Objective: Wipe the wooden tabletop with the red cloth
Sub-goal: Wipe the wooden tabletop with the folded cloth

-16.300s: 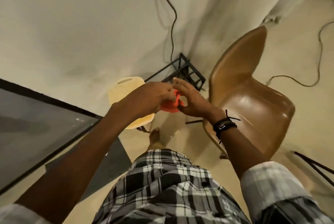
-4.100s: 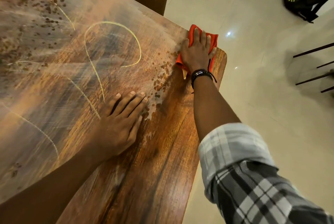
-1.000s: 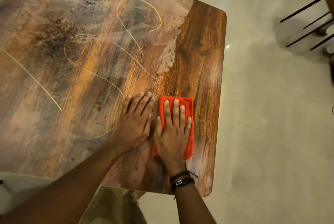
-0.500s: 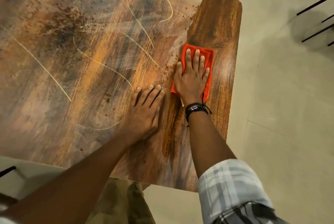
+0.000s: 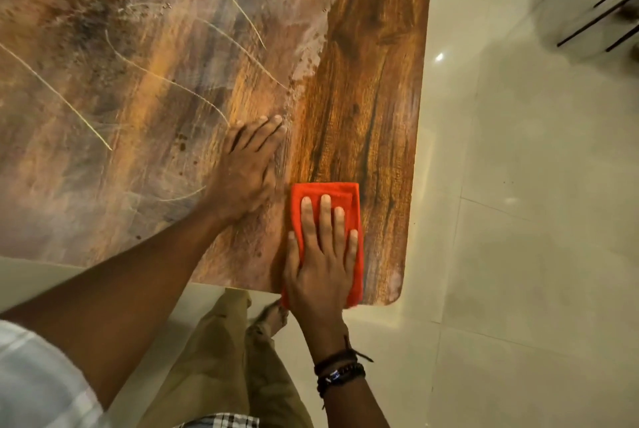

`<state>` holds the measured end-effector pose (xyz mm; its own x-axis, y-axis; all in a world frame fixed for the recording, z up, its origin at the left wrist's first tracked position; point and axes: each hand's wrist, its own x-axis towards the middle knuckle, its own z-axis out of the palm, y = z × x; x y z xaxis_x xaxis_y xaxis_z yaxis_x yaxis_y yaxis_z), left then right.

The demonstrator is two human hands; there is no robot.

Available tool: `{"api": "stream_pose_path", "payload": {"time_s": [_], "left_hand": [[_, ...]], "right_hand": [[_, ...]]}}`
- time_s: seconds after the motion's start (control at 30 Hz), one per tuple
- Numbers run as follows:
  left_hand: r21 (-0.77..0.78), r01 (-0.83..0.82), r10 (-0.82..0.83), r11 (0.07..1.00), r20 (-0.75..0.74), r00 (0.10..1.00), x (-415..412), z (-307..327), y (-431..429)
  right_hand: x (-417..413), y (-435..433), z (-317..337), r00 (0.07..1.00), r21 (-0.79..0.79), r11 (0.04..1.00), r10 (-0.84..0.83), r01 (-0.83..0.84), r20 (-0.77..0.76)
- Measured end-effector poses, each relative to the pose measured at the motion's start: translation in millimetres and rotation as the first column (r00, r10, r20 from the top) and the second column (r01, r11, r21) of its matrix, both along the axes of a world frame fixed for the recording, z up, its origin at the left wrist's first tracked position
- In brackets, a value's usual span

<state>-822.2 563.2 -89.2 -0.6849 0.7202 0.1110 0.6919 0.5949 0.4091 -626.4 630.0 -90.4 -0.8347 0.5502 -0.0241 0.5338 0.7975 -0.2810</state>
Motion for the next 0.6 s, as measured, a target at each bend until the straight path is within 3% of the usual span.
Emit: {"api": "stream_pose_path", "payload": {"time_s": [0.2, 0.43, 0.6], "left_hand": [[0.015, 0.007, -0.007, 1.000, 0.018, 1.000, 1.4, -2.1, -1.9], [0.025, -0.005, 0.005, 1.000, 0.016, 1.000, 2.9, -2.3, -2.2], [0.019, -0.001, 0.001, 1.000, 0.020, 1.000, 3.7, -1.0, -2.6]], "right_hand": [[53.5, 33.0, 3.3, 0.973, -0.035, 0.973, -0.229, 0.228, -0.016], [49.2, 67.0, -2.4, 0.893, -0.122, 0.894, -0.443, 0.432, -0.082], [35.7, 37.3, -1.6, 0.910, -0.089, 0.917, -0.398, 0.389, -0.114]]}}
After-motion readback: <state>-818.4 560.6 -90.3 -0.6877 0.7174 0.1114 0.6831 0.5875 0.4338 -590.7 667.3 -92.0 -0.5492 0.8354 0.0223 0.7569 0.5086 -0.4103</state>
